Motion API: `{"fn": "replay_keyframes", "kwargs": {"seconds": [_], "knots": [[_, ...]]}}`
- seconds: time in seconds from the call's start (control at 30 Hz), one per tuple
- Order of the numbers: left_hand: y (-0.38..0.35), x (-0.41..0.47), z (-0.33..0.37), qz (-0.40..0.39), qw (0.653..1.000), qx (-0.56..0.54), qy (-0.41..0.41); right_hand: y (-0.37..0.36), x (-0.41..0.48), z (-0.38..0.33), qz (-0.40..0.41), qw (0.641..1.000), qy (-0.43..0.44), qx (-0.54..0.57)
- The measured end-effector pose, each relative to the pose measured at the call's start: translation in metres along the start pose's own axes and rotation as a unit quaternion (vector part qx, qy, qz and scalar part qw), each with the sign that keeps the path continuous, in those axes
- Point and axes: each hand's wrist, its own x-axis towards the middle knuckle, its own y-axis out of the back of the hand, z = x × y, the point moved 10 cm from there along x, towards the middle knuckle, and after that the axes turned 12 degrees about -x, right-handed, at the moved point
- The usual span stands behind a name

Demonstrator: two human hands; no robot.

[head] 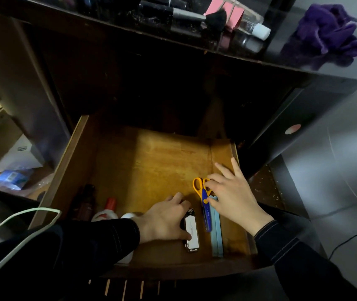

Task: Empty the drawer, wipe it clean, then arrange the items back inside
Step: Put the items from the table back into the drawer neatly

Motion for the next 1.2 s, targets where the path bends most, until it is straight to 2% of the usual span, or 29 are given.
{"fn": "replay_keyframes", "kwargs": {"seconds": [0.23, 0.57, 0.93, 1.2], "knots": [[-0.011, 0.002, 0.008, -0.005, 1.000, 0.013, -0.027, 0.003, -0.002, 0.008, 0.053, 0.995, -0.044, 0.070], [-0.018, 0.004, 0.009, -0.011, 0.999, 0.020, -0.032, 0.002, -0.002, 0.010, 0.061, 0.993, -0.055, 0.087], [-0.021, 0.006, 0.013, -0.028, 0.999, 0.010, -0.026, 0.000, -0.003, -0.001, -0.015, 1.000, -0.013, 0.002], [-0.022, 0.008, 0.018, -0.025, 0.999, 0.012, -0.030, 0.002, -0.003, 0.001, -0.001, 1.000, -0.025, 0.016]]}}
